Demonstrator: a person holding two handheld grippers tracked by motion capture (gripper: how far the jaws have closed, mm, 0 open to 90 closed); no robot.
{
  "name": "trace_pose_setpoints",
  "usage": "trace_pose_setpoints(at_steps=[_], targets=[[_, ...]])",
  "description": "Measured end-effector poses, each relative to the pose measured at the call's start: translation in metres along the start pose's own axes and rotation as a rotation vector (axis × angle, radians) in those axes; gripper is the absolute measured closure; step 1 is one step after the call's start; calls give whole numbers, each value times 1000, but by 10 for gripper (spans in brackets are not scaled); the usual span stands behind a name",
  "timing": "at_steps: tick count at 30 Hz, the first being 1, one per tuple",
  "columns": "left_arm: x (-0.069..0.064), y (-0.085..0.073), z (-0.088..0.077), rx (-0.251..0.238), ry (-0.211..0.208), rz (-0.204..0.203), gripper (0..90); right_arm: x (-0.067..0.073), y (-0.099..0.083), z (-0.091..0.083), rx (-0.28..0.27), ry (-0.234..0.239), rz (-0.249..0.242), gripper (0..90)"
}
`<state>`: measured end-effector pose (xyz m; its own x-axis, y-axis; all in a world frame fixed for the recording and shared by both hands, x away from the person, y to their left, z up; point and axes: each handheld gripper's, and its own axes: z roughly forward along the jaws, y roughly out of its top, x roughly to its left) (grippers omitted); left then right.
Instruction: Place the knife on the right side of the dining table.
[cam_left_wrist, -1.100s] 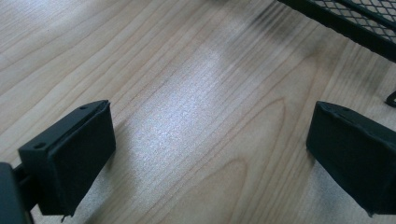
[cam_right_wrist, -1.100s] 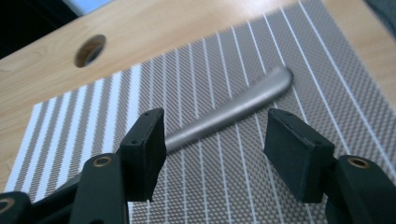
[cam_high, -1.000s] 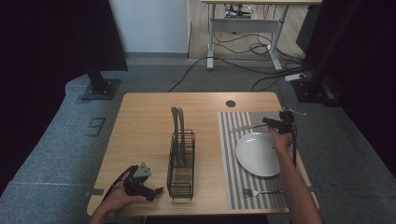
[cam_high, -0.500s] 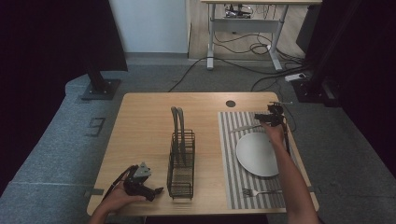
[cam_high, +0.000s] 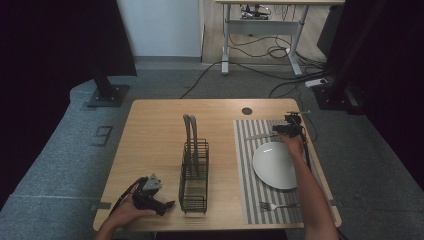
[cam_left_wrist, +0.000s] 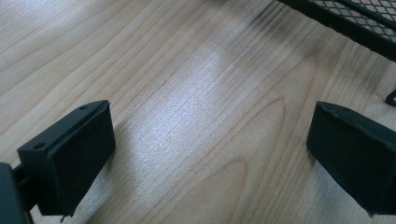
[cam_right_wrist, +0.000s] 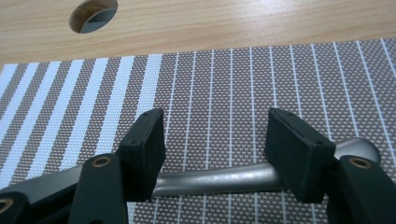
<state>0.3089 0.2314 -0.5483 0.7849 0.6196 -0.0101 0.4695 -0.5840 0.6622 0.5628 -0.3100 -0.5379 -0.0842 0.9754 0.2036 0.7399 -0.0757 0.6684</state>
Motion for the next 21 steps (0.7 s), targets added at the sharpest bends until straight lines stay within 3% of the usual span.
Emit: trace_pose_setpoints(at_steps=[12,17,21], targets=[[0,0,0,0,0,0,10,2,-1,-3,-4,1,24,336],[0,0,0,0,0,0,10,4,1,-12,-23,19,54,321],[0,0,0,0,1,0,10,12,1,-24,-24,28,29,310]])
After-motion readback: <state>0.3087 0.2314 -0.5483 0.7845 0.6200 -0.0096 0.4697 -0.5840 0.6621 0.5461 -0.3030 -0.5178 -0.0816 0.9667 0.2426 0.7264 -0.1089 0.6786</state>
